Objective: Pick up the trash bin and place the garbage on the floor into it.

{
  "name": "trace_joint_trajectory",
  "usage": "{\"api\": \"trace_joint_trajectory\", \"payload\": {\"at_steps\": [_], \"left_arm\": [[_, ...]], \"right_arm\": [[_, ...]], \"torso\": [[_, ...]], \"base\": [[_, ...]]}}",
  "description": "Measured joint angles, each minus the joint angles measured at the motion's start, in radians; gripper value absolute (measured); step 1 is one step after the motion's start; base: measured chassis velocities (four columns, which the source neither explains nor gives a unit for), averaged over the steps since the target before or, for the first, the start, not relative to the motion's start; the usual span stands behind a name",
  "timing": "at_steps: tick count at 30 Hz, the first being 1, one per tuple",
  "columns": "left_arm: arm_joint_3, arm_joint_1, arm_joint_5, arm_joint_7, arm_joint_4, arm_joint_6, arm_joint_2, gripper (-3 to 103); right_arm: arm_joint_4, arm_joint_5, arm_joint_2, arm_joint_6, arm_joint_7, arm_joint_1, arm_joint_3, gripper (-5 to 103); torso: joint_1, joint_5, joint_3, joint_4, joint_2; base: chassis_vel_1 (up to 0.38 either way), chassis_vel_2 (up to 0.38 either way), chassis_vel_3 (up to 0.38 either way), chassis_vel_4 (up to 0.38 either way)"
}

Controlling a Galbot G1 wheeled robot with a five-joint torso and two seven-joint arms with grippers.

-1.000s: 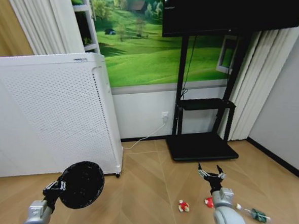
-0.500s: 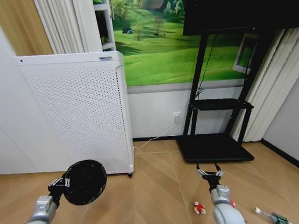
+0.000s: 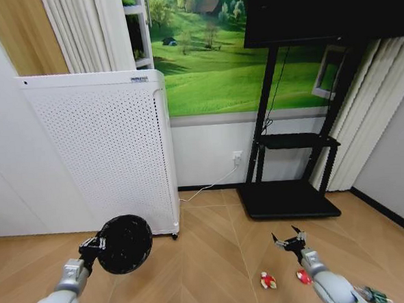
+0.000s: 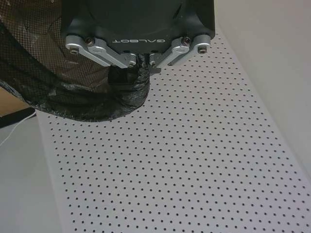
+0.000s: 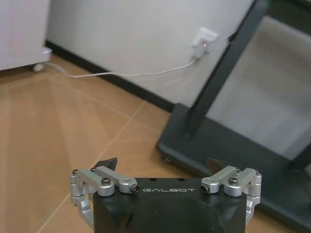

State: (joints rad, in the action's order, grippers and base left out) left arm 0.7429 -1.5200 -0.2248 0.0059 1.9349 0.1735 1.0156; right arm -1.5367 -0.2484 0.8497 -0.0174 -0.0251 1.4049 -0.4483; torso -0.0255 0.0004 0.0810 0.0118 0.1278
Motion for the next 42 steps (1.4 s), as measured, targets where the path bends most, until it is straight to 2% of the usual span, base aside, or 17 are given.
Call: {"api": "trace_joint_trajectory", "payload": {"at_steps": [7,9,14,19,22,25,42], "left_arm": [[-0.054,0.015,0.015,0.002,-0.013,-0.002,0.013,6],[-0.054,0.015,0.015,0.002,-0.013,-0.002,0.013,6],[-0.086,0.018,0.026,0.003,-0.023,-0.006,0.018,6],[-0.112,0.023,0.040,0.004,-0.034,-0.011,0.029,6],[-0.170,0.044,0.058,0.005,-0.057,-0.013,0.044,6],[-0.186,0.054,0.061,0.005,-0.059,-0.013,0.048,6],[-0.203,0.059,0.060,0.005,-0.044,-0.010,0.058,6]], "right_arm": [[0.056,0.004,-0.040,-0.078,-0.116,0.005,0.083,100],[0.056,0.004,-0.040,-0.078,-0.116,0.005,0.083,100],[0.134,0.031,-0.056,-0.132,-0.164,-0.031,0.168,100],[0.189,0.043,-0.055,-0.145,-0.165,-0.064,0.221,100],[0.296,0.079,-0.026,-0.151,-0.161,-0.118,0.289,100],[0.352,0.095,-0.011,-0.151,-0.154,-0.158,0.325,100],[0.607,0.167,0.016,-0.183,-0.158,-0.342,0.474,100]], "torso": [[0.000,-0.0001,0.000,-0.0003,0.000],[0.000,-0.0001,0.000,-0.0003,0.000],[0.000,-0.0003,0.000,-0.0003,0.000],[0.000,-0.0003,0.000,-0.0003,0.000],[0.000,-0.0005,0.000,0.0002,0.000],[0.000,-0.0002,0.000,-0.0002,0.000],[0.000,-0.0003,0.000,-0.0003,0.000]], "base": [[0.000,0.000,0.000,0.000],[0.000,0.000,0.000,0.000],[0.000,0.000,0.000,0.000],[0.000,0.000,0.000,0.000],[0.000,0.000,0.000,0.000],[0.000,0.000,0.000,0.000],[0.000,0.000,0.000,0.000]]}}
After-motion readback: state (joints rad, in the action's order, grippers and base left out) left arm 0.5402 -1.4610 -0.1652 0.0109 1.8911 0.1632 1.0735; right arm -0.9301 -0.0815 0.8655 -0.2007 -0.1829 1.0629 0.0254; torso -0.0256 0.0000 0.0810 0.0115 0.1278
